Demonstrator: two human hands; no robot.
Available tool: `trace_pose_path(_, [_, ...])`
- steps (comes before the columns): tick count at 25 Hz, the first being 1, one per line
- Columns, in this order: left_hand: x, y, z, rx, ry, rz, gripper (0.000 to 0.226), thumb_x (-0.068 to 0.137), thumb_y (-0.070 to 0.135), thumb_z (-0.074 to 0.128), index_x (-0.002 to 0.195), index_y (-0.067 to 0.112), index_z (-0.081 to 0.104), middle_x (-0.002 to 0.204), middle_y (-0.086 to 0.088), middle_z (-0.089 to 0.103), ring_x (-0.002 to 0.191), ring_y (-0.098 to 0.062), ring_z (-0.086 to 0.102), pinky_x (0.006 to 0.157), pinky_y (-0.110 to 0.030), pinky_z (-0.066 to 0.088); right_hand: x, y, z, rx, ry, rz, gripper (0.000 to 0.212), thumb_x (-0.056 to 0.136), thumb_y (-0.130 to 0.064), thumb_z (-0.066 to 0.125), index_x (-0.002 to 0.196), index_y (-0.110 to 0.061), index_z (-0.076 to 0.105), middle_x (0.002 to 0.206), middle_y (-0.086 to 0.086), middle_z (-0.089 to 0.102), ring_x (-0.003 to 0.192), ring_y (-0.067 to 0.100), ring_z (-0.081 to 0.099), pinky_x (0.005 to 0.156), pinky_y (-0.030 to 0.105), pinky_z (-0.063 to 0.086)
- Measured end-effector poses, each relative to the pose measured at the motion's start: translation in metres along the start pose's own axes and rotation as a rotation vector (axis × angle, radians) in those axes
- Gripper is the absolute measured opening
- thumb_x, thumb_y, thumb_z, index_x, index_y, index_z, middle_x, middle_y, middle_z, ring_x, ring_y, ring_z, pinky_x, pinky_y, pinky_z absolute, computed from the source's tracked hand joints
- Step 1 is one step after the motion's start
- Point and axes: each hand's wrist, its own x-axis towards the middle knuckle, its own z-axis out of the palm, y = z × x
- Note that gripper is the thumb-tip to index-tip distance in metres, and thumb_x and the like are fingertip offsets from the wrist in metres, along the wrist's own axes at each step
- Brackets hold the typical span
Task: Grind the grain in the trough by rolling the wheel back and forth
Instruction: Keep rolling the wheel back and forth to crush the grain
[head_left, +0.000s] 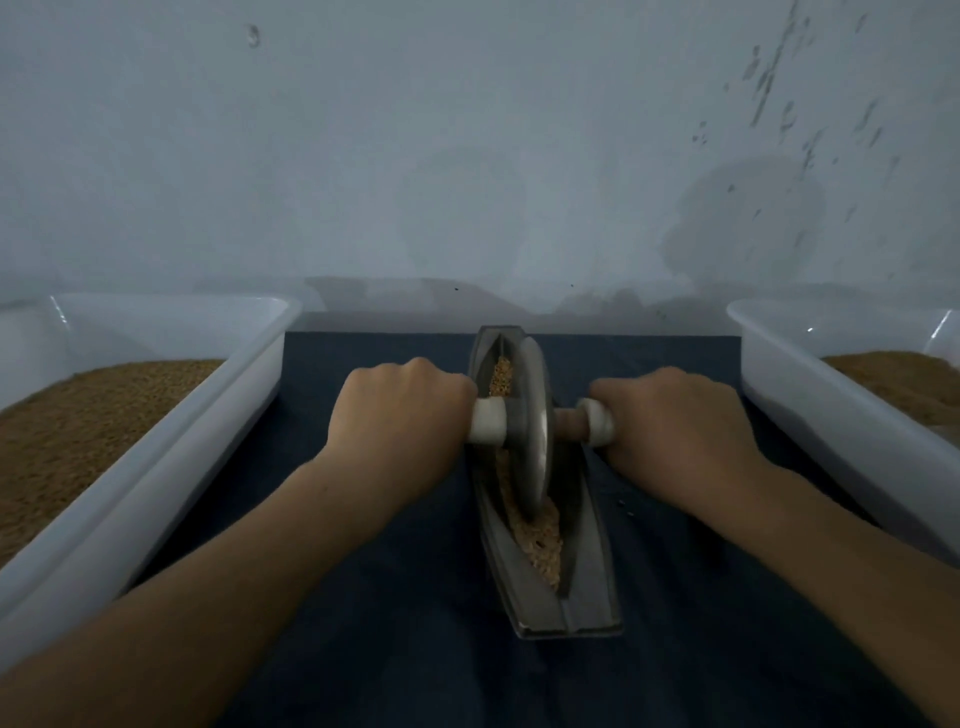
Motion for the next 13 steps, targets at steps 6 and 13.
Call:
trace_pose_path(6, [0.044,-0.008,0.015,-0.092,-0.105,-0.087,0.007,0.088,0.025,0.058,0.095,0.025,0.061,0.077,0.000,0.045,0.068,-0.024,0.050,0.059,-0.036,0.037,0.060,-0.003,0.017,0.032,-0.060,0.064,0.022,0.086,-0.031,0.064,0.077,-0.030,0.044,0.075,-0.004,0.052,0.069,0.025,0.052,0.055,0.029,0.032])
trace_pose_path(13, [-0.014,-0.005,-0.014,0.016,0.054,0.087,0.035,0.067,0.034,0.078,0.072,0.029,0.044,0.057,0.007,0.016,0.044,-0.012,0.013,0.044,-0.024,0.008,-0.018,0.003,-0.009,0.007,0.013,-0.030,0.058,0.057,-0.036,0.084,0.065,-0.039,0.027,0.050,-0.015,0.028,0.040,0.008,0.029,0.047,0.016,0.006])
